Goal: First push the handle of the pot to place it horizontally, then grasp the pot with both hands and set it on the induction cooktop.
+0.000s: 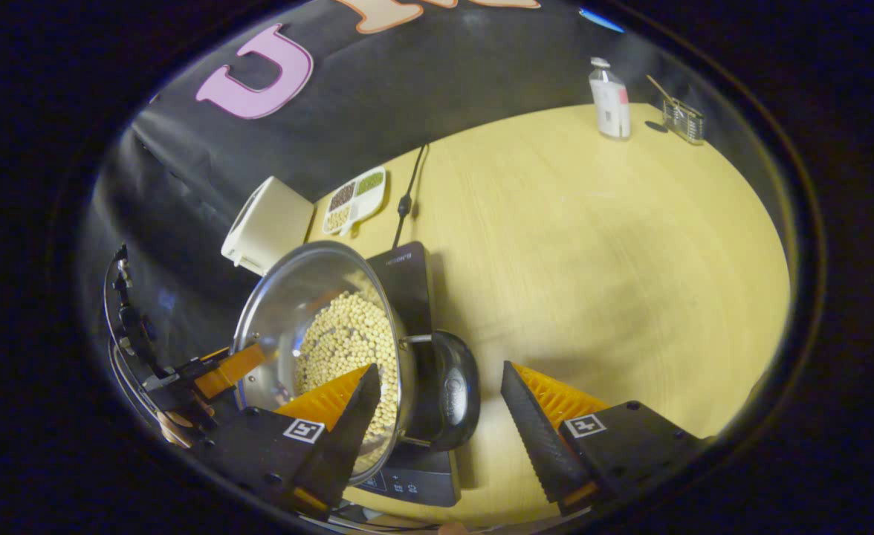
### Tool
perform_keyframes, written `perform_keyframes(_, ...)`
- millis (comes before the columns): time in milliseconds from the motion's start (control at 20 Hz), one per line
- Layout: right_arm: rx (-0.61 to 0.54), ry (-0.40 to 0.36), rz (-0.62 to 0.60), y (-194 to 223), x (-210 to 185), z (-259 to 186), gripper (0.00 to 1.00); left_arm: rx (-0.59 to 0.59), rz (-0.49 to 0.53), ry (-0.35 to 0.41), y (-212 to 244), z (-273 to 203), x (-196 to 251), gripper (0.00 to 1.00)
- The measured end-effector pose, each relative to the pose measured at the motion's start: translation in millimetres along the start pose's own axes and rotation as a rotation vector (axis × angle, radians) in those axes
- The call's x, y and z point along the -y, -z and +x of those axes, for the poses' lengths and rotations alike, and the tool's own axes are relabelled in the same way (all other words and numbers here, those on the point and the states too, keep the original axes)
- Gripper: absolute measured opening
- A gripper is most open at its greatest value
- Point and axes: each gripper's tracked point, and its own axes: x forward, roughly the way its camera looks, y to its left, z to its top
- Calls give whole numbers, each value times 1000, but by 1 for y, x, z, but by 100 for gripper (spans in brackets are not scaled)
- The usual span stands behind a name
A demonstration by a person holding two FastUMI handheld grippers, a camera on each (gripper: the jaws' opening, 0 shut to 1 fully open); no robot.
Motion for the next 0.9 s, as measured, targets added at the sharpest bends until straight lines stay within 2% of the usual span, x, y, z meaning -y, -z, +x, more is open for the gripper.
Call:
perform_keyframes(50,33,5,8,-6,3,-9,100,28,-7,9,-5,-5,5,97)
perform_keyframes(100,65,11,14,-13,7,-19,100,52,-2,6,-9,-9,8,97)
perform_keyframes(150,91,21,18,-19,13,-28,93,65,10,-6,-13,-13,8,97)
perform_keyframes(350,190,68,16,-33,38,-69,92,130,57,-23,-31,-34,22,98)
perform_keyframes(400,209,77,15,-34,44,-80,100,144,67,-21,-34,-41,28,98)
perform_keyframes(450,226,81,10,-35,50,-91,92,160,74,-20,-38,-49,35,98)
perform_keyframes(600,279,97,-32,-41,66,-120,92,213,96,-39,-46,-80,53,96)
perform_keyframes(750,355,82,-86,-55,74,-157,93,284,109,-72,-57,-121,77,96)
perform_keyframes(800,383,69,-105,-61,76,-173,100,310,109,-80,-61,-137,88,96)
perform_keyframes(850,416,54,-126,-70,76,-191,93,339,106,-87,-66,-152,100,96)
perform_keyframes(900,453,41,-149,-79,77,-209,93,375,98,-90,-70,-169,113,96)
